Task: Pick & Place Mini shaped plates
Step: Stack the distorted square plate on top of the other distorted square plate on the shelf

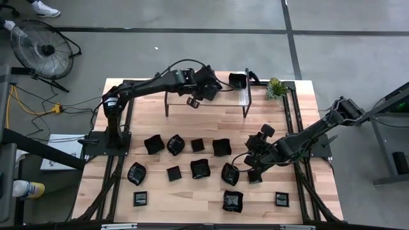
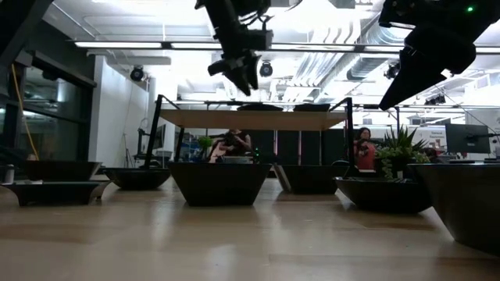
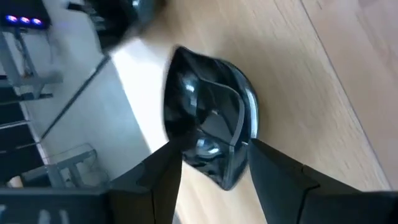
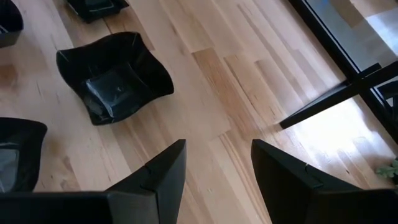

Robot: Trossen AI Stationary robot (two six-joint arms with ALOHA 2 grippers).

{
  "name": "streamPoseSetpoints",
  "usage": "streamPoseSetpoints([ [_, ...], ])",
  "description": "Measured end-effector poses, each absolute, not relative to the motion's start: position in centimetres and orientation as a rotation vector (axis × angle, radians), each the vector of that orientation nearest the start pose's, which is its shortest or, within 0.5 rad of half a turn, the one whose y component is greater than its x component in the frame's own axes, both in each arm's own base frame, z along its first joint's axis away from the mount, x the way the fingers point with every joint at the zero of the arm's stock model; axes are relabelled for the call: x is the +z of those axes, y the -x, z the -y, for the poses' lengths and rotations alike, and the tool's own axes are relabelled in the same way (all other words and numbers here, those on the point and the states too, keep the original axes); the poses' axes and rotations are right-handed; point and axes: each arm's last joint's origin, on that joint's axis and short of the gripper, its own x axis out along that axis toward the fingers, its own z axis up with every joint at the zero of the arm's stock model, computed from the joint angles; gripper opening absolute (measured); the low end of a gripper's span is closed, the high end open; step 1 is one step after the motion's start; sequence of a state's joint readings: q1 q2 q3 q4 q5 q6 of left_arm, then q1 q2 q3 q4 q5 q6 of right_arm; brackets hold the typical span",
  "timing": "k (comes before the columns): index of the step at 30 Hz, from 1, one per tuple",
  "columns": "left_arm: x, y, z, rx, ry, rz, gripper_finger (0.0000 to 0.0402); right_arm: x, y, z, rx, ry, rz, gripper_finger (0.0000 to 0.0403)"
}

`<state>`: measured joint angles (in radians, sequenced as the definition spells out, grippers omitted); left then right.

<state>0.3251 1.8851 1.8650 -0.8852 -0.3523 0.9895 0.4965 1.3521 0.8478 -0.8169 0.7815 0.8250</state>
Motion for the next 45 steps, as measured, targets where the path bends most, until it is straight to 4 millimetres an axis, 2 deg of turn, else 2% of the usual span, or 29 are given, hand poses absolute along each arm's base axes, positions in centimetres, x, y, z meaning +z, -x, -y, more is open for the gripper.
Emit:
streamPoseSetpoints([
  [7, 36.4, -37.5, -12.5, 0.076, -0.871, -1.139, 0.0178, 20.9, -21.0, -9.1, -0.607, 0.051, -0.875, 0.0177],
  [12, 37.0, -36.4, -11.2, -0.018, -0.799, -1.192, 0.0178, 20.9, -21.1, -9.3, -0.56, 0.006, -0.917, 0.0177],
  [17, 36.3, -35.5, -10.1, -0.137, -0.681, -1.253, 0.0178, 20.8, -21.3, -9.7, -0.488, -0.071, -0.957, 0.0177],
  [21, 35.1, -34.9, -8.7, -0.182, -0.658, -1.302, 0.0178, 20.8, -21.6, -9.9, -0.429, -0.149, -0.98, 0.0177],
  [26, 33.6, -33.6, -6.3, -0.227, -0.661, -1.338, 0.0179, 21.0, -22.1, -10.1, -0.491, -0.279, -0.886, 0.0177],
  [30, 32.8, -31.9, -4.4, -0.217, -0.684, -1.265, 0.0179, 21.2, -22.5, -9.9, -0.534, -0.383, -0.827, 0.0177],
  [36, 32.1, -28.9, -1.5, -0.159, -0.722, -1.052, 0.0179, 21.1, -23.5, -9.3, -0.55, -0.54, -0.807, 0.0177],
  [45, 31.4, -25.5, 1.8, -0.036, -0.861, -0.787, 0.0179, 19.4, -25.2, -7.6, -0.643, -0.72, -0.859, 0.0177],
])
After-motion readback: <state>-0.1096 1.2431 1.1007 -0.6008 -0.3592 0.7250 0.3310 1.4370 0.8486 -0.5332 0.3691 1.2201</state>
